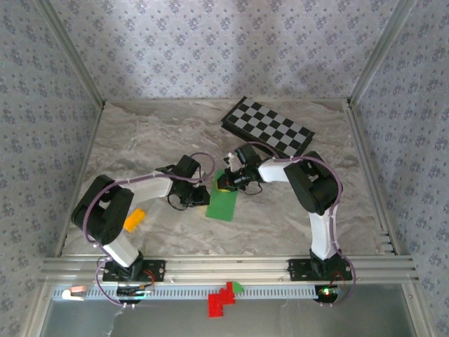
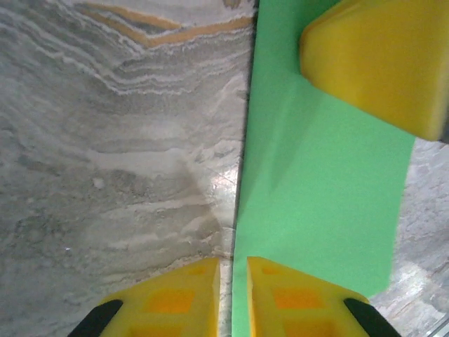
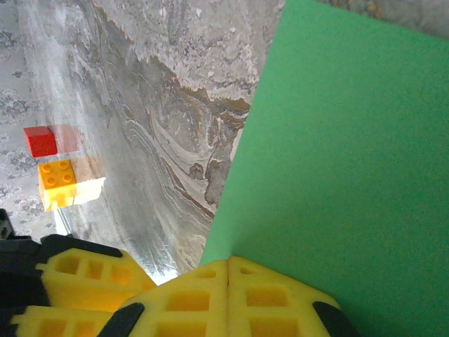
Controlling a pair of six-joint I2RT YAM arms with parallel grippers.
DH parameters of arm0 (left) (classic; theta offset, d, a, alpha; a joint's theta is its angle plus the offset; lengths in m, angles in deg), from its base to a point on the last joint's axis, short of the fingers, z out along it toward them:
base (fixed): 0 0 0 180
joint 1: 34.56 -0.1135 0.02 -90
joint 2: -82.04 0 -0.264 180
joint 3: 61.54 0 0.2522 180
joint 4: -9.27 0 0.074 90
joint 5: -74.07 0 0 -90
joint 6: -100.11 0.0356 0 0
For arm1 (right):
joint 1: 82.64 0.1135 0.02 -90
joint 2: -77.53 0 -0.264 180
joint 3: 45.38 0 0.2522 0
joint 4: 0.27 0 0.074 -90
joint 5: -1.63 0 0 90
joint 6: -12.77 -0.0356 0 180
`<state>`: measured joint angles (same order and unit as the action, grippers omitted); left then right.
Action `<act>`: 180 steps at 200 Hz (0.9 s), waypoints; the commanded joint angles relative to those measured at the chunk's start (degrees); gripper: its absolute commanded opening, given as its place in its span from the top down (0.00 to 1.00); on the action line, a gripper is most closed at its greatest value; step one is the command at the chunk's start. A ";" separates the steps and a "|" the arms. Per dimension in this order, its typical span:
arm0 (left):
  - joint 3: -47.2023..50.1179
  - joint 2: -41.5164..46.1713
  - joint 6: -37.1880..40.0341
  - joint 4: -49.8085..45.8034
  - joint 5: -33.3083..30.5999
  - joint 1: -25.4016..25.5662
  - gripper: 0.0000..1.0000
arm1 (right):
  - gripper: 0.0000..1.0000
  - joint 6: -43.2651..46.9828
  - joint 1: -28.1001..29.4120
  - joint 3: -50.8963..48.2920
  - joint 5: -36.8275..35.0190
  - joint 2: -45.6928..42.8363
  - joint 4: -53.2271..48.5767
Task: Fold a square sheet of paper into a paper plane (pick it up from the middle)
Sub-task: Fold the triangle a second time at the center of the table.
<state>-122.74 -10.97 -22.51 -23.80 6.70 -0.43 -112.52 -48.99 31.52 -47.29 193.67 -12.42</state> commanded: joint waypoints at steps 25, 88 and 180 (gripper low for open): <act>-0.80 -0.07 -1.57 2.74 5.39 -0.39 0.93 | 1.00 1.64 -0.67 -3.70 -5.38 2.16 -5.70; -1.57 -6.35 -1.55 6.74 10.47 -1.53 1.00 | 1.00 1.84 -0.77 -4.49 -6.17 2.07 -6.13; 7.45 -3.76 -0.72 6.98 13.40 -0.72 1.00 | 1.00 0.77 -0.95 -5.15 -8.38 2.43 -7.06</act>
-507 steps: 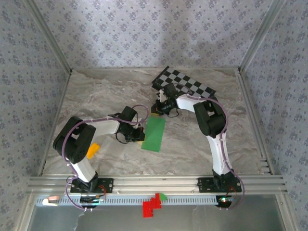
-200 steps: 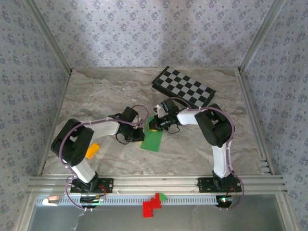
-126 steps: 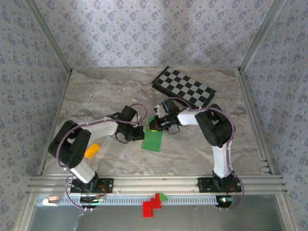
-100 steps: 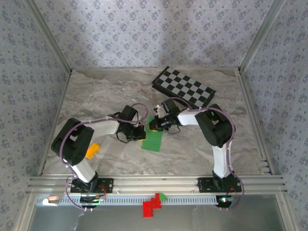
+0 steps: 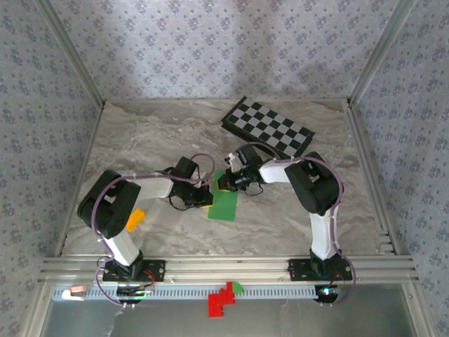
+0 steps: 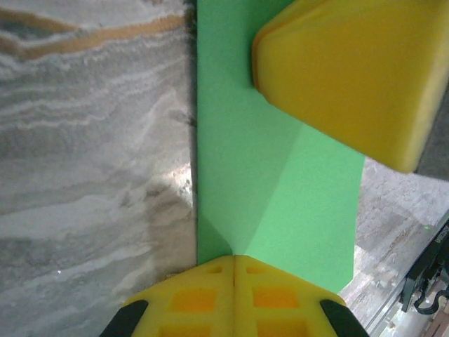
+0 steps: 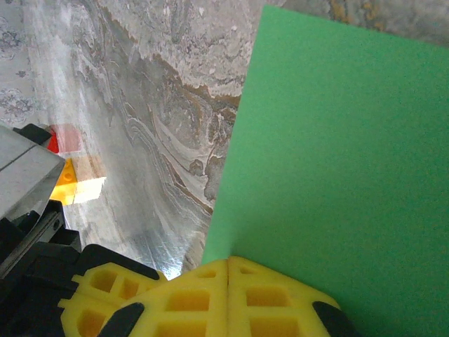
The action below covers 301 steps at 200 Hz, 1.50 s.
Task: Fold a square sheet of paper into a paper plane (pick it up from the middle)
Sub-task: Fold the triangle a second time at the center of the table.
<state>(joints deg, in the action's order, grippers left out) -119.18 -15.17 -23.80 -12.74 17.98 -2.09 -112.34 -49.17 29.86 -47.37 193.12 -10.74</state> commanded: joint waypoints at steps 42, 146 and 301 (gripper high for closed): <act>7.58 1.39 -1.19 -1.45 4.05 2.22 1.00 | 1.00 0.31 -0.78 -3.74 -8.78 3.24 -8.78; 9.17 4.74 -1.88 -1.87 3.59 7.34 1.00 | 1.00 -0.23 -0.59 -3.63 -9.79 3.50 -9.19; 4.65 6.27 -8.14 3.90 -2.10 8.60 0.99 | 1.00 -0.48 -0.34 -4.09 -9.80 3.24 -8.55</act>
<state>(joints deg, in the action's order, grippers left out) -112.05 -6.10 -30.62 -10.69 16.97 6.22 -113.43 -49.08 29.22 -47.42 192.70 -10.94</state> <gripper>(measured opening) 0.048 0.052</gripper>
